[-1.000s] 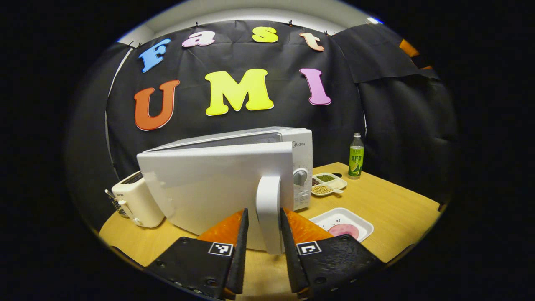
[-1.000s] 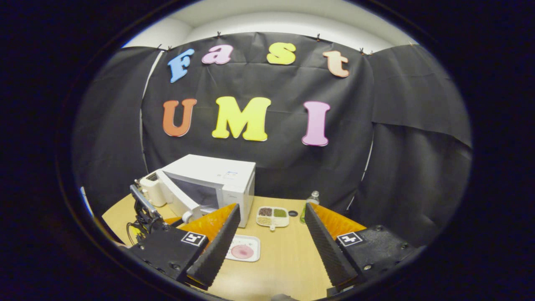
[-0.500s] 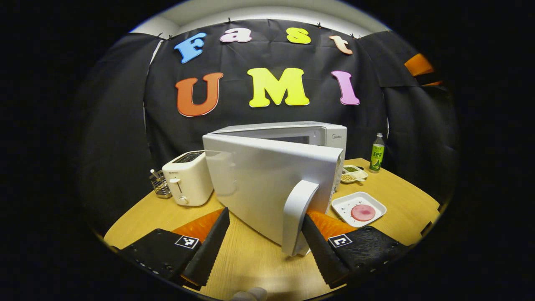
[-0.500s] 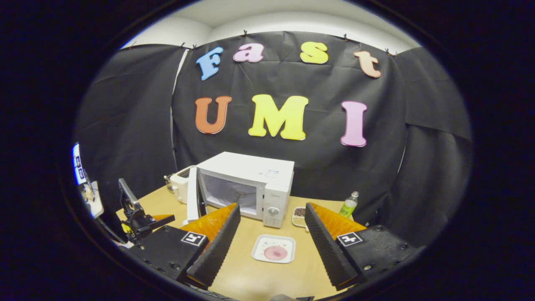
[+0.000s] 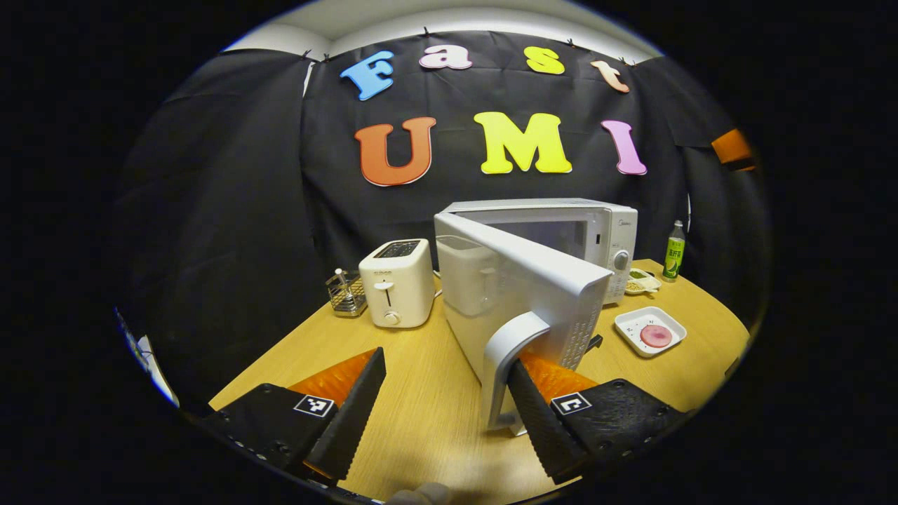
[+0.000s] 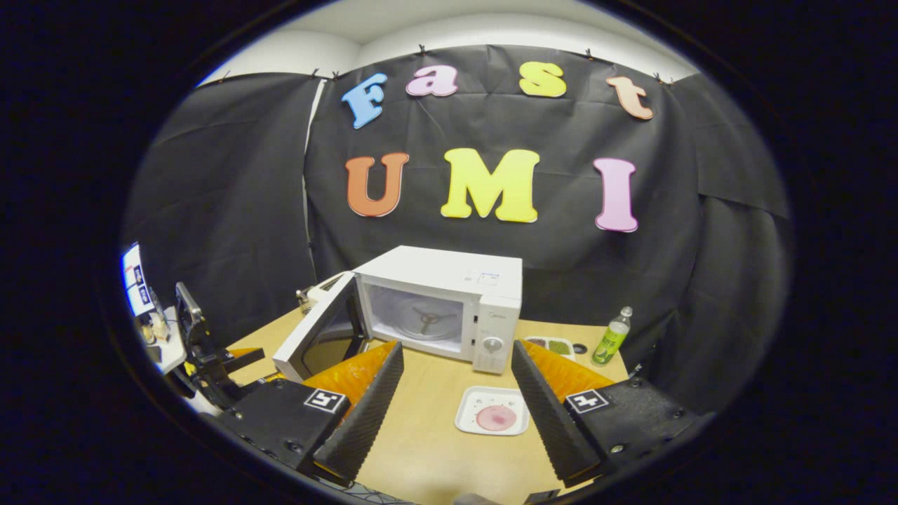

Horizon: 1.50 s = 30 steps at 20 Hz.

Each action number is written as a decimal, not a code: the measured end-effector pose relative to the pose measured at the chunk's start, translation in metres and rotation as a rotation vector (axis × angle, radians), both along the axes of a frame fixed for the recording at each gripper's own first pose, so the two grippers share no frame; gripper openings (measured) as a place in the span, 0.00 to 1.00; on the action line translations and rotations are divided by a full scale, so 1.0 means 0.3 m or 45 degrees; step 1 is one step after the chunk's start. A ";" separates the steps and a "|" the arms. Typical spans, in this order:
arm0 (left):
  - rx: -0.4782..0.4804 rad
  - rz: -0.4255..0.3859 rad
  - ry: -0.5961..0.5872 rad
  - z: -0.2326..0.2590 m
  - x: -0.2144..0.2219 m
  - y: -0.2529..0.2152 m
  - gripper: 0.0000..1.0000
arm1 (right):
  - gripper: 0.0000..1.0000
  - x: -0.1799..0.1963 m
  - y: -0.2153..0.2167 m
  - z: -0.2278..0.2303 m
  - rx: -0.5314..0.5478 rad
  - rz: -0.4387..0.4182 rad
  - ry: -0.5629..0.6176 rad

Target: Open the microwave oven with the left hand, put the food in, and close the microwave oven.

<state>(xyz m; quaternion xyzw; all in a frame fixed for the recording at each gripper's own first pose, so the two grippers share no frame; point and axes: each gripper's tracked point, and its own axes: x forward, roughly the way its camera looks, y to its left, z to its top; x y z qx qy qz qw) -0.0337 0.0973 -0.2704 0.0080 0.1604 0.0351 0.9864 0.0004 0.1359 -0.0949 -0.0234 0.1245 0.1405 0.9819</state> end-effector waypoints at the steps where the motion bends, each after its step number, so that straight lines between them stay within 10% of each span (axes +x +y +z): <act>1: -0.023 0.006 0.005 0.000 -0.004 0.025 0.96 | 0.99 -0.006 0.020 -0.007 0.001 0.012 0.002; 9: -0.147 0.002 0.023 -0.018 -0.042 0.155 0.98 | 0.99 -0.013 0.062 -0.038 -0.008 0.042 0.026; 17: 0.020 0.153 -0.011 0.013 -0.153 0.340 0.96 | 0.99 0.079 -0.036 -0.095 0.040 -0.028 0.041; 30: 0.040 0.096 -0.167 0.350 -0.154 -0.013 0.96 | 0.75 0.411 -0.363 -0.764 0.017 -0.096 0.621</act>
